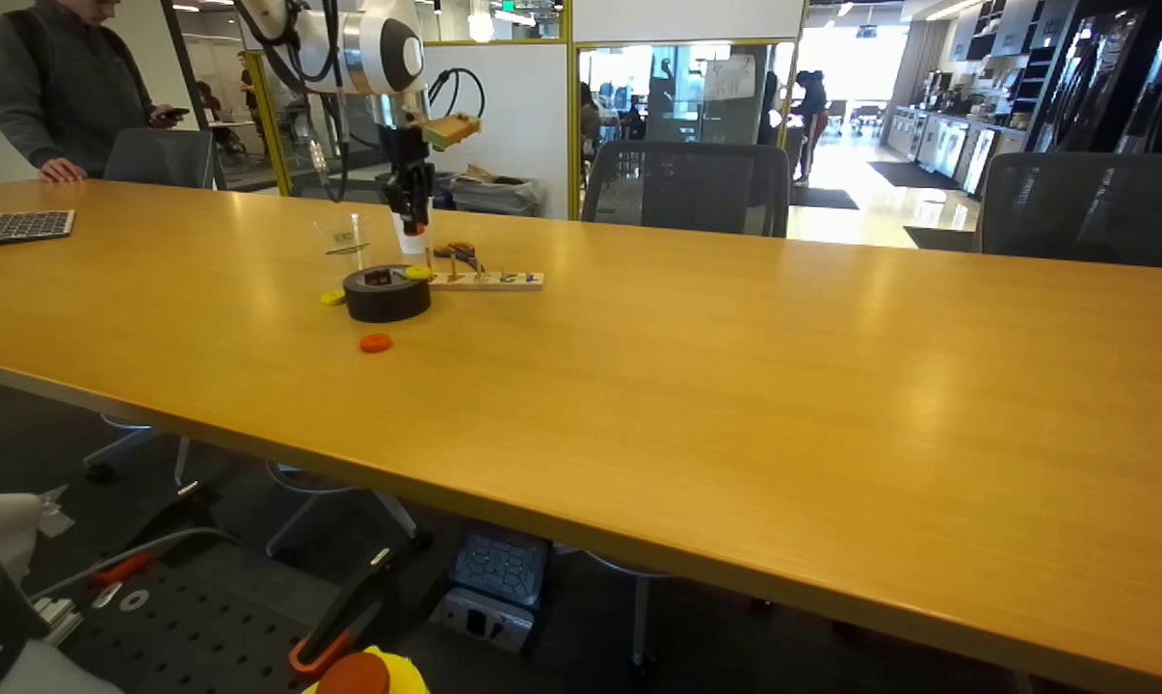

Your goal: Put three round orange blocks in the white cup, then put the two round yellow blocks in the clear cup and put the last round orange block in the white cup

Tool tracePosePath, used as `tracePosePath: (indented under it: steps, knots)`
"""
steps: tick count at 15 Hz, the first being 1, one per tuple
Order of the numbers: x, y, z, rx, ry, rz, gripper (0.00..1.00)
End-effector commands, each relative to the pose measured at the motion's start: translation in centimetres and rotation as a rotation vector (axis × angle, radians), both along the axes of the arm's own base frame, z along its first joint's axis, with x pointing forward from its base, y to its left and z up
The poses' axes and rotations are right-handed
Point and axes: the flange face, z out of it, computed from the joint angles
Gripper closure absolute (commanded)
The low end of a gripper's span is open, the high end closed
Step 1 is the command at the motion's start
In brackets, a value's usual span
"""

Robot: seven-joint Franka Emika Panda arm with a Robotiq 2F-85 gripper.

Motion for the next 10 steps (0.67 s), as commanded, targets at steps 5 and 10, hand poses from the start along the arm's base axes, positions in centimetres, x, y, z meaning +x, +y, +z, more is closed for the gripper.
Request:
tracePosePath:
  steps: [5,10]
  knots:
    - [1.7,4.7,4.8,0.029,-0.056,-0.039,0.83]
    - [2.0,8.4,5.5,0.044,-0.066,-0.047,0.83]
